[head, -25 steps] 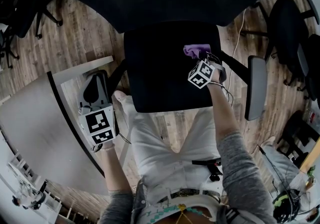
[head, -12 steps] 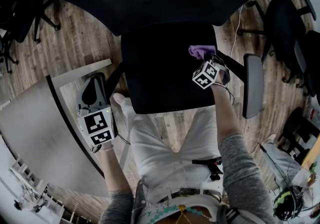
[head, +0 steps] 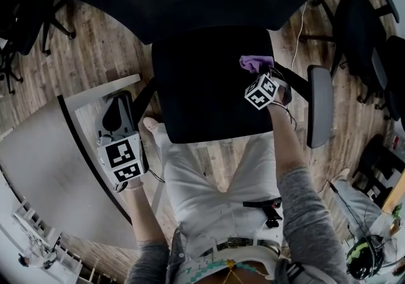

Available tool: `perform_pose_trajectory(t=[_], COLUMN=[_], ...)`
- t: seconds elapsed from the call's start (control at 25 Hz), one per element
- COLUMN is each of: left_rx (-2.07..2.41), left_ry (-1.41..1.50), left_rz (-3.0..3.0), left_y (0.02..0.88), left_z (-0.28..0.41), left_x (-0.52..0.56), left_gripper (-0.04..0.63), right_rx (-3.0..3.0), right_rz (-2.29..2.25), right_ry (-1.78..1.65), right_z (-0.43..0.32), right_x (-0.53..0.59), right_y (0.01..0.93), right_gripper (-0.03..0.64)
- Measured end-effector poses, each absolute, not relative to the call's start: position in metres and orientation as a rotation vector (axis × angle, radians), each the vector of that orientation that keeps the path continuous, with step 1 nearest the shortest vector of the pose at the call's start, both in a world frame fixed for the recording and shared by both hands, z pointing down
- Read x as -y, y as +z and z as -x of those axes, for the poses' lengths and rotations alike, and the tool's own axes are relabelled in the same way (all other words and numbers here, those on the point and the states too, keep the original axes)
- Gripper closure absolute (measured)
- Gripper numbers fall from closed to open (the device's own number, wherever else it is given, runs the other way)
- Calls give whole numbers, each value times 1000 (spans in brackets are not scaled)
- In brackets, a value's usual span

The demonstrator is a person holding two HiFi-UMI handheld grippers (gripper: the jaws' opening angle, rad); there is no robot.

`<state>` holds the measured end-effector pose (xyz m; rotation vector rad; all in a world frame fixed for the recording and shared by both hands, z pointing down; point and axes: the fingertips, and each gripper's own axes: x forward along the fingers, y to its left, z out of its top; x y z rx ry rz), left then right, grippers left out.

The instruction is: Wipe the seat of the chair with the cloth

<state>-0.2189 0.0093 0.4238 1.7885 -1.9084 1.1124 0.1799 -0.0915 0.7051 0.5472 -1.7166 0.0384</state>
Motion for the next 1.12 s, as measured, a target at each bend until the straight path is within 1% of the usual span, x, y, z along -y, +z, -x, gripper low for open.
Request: perform_pose_trajectory(t=[0.28, 0.44, 0.88, 1.12], left_rx=[1905, 1904, 1901, 1909], left_ry=[1105, 1100, 1094, 1111], left_rz=[-1793, -1794, -1796, -1790], left_y=[426, 426, 427, 427], left_z=[217, 218, 219, 220], left_x=[-8, -8, -8, -9], left_gripper=[588, 588, 588, 588], right_rx=[1792, 1859, 2110, 2215], right_rz=[-630, -642, -626, -528], right_ry=[115, 52, 39, 4], right_z=[-181, -173, -130, -82], right_x=[92, 92, 71, 46], right_y=[697, 677, 612, 592], right_gripper=[569, 569, 569, 569])
